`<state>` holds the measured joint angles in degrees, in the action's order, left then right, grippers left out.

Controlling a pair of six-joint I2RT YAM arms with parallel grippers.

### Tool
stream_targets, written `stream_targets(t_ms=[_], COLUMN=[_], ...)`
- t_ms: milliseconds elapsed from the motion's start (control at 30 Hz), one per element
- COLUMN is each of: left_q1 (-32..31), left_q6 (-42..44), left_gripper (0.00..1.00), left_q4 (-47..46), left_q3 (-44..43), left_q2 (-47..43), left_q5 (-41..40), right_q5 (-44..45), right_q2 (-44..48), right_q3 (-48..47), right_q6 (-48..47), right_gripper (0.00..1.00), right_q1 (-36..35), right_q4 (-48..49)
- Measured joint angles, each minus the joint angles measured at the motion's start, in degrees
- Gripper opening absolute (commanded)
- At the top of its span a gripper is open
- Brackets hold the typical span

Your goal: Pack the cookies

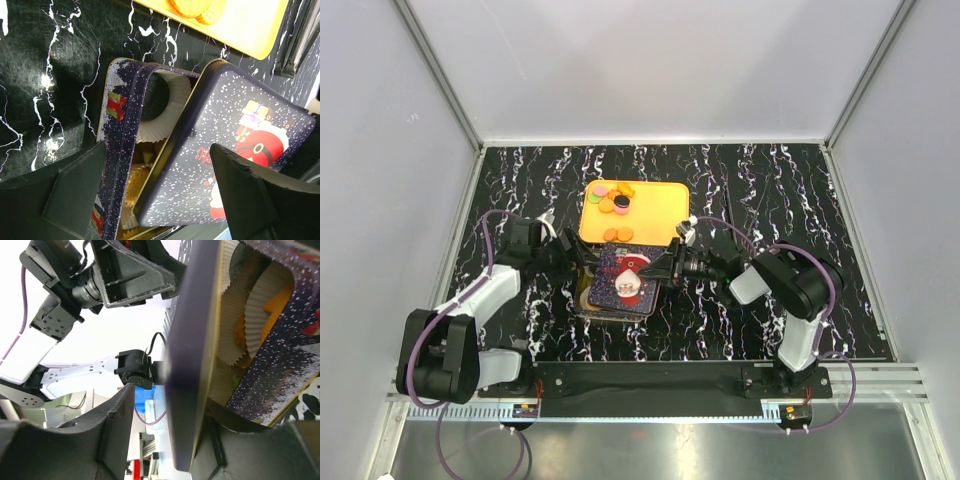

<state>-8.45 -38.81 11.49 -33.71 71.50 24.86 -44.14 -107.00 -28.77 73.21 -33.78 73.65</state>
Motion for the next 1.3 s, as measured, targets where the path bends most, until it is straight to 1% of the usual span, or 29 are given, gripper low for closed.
stream_targets(t_ms=[133,300,667,800,967,1100,1300], left_q1=[0.0,-0.1,-0.2,-0.5,-1.0,-1.3,-1.9], left_q6=[0.0,0.0,0.0,0.0,0.0,0.0,-0.1], left_gripper=[0.91,0.91,0.91,0.91,0.92,0.93,0.93], left_q4=[0.0,-0.1,-0.6,-1.0,-1.4,-1.8,-2.2], left_q3=[0.0,0.0,0.0,0.0,0.0,0.0,0.1], left_q2=[0.5,0.7,0.7,0.8,1.0,1.0,1.0], left_q5=[0.1,0.2,0.5,0.7,0.8,0.9,1.1], right_q5=[0.0,0.1,1.7,2.8,3.2,3.2,3.0], right_q2=[3.1,6.4,8.4,10.2,10.3,8.7,6.5], right_q3=[0.2,0.0,-0.6,-4.0,-9.2,-11.8,-12.7], right_q6=[-2.4,-6.6,-12.9,-16.9,-21.4,-23.3,-23.7], right_gripper=[0.54,0.54,0.55,0.56,0.55,0.56,0.56], right_q1=[0.8,0.9,2.7,2.7,2.5,2.0,1.1], right_q4=[-4.5,-13.5,-28.5,-37.4,-45.8,-49.6,-52.0])
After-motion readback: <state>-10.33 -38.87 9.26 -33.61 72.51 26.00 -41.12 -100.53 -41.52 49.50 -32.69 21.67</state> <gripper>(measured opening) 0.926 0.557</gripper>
